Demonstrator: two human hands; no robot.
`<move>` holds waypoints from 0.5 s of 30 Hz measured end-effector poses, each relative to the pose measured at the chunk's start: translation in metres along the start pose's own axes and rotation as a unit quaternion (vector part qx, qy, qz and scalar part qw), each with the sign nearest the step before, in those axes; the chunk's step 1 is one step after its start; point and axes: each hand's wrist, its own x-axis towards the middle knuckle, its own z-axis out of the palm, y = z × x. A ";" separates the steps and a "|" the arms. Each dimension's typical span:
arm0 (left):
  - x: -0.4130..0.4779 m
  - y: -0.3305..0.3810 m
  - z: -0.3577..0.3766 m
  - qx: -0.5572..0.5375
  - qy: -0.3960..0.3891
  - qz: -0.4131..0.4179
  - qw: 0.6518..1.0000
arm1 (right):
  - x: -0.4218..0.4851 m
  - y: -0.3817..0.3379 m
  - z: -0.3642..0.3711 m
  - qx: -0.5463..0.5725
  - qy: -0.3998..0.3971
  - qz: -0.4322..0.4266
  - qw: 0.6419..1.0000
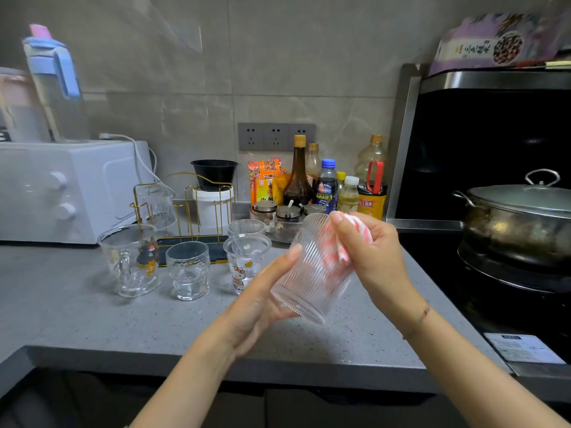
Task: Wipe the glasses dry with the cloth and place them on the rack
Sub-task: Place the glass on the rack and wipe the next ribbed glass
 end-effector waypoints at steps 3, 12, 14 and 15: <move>0.002 0.009 0.005 0.181 0.033 0.072 0.980 | 0.003 -0.001 0.002 -0.070 -0.019 -0.013 0.997; 0.000 0.000 -0.001 -0.006 -0.016 0.026 1.000 | 0.002 -0.002 0.005 0.021 -0.052 0.029 0.998; 0.000 -0.003 0.000 -0.136 -0.052 -0.025 0.989 | 0.002 0.000 0.005 0.054 -0.046 0.073 0.995; 0.000 -0.006 0.000 -0.181 -0.067 -0.034 0.981 | 0.001 0.001 0.005 0.061 -0.043 0.098 0.992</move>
